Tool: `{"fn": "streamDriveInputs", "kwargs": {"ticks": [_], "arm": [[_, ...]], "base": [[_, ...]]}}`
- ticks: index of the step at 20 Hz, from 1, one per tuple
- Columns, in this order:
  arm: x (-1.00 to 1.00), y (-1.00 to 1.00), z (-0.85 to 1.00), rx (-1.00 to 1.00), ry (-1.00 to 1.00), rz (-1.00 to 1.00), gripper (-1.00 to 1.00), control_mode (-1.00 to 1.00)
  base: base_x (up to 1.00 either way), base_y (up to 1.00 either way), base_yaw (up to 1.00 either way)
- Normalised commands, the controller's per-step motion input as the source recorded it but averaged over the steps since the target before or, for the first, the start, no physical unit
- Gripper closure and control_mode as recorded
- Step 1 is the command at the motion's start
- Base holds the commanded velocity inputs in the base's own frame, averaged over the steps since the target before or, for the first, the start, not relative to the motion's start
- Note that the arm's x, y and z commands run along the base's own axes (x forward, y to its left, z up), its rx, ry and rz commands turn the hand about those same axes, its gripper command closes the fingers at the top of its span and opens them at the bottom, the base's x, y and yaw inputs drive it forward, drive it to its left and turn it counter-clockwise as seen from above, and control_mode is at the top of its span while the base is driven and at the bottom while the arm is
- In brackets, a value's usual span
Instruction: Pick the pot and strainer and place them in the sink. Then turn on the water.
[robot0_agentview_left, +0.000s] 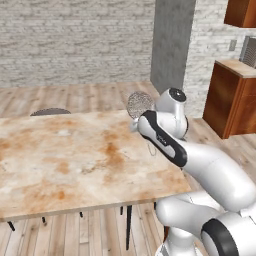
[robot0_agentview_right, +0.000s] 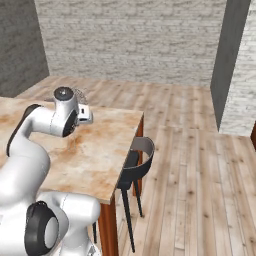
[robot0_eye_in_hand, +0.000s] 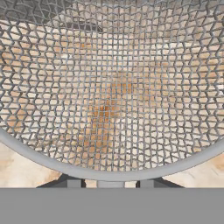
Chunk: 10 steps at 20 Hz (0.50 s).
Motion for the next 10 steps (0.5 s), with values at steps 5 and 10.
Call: {"fn": "streamDriveInputs", "kwargs": {"ticks": [5, 10], "arm": [[0.00, 0.00, 0.44, 0.00, 0.13, -0.02, 1.00, -1.00], [-0.14, -0.02, 0.24, -0.01, 0.03, -0.01, 1.00, -1.00]], "base": [[0.00, 0.00, 0.00], [0.00, 0.00, 0.00]]}}
